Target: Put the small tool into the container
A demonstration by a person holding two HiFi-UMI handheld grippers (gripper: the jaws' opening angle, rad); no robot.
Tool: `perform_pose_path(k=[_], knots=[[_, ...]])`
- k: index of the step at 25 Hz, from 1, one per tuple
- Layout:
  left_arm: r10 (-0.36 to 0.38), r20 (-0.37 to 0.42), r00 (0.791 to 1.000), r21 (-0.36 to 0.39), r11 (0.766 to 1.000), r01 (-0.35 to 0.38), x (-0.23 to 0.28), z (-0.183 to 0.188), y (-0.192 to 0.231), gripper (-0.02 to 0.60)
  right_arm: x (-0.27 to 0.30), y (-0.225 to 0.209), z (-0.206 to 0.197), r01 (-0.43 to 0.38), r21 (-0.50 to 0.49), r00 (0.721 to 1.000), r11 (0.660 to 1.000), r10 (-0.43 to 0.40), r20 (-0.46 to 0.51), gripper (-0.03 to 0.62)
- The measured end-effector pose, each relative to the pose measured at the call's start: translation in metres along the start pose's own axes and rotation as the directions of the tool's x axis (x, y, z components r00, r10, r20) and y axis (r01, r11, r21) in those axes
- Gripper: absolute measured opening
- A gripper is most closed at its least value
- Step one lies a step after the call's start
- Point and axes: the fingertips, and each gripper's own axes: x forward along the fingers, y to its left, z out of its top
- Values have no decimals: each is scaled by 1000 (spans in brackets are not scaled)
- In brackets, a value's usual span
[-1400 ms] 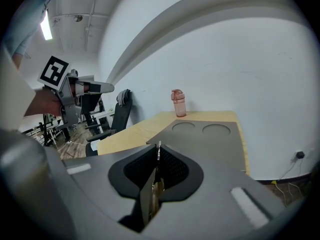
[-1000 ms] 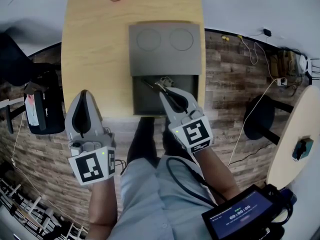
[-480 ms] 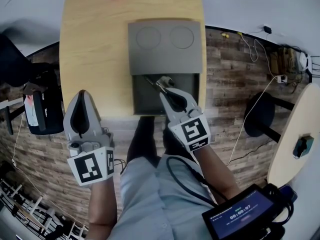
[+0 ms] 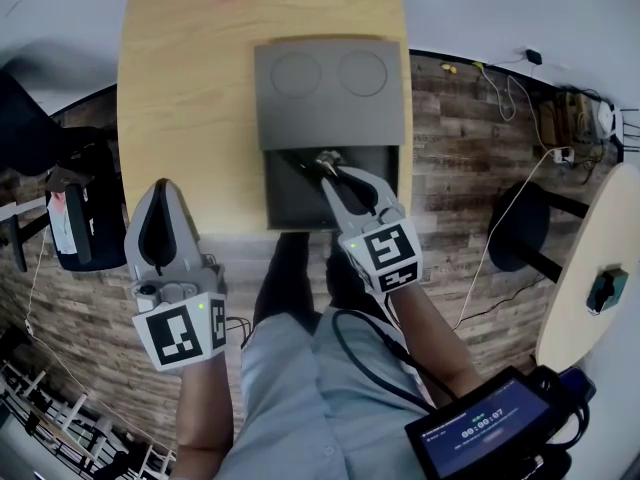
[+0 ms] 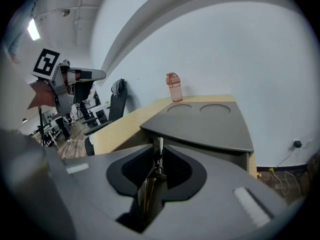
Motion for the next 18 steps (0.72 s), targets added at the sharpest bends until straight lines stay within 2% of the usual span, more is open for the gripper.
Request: perform_pose_path(k=[13, 18], knots=[[-9, 5, 1000, 1, 1000, 9, 1, 1, -3, 9, 0, -11, 4, 42, 13, 999, 999, -42, 8, 117], [-15, 41, 999, -4, 1000, 15, 3, 6, -8, 9, -11, -21, 20, 87, 2, 994, 996, -87, 69, 115]])
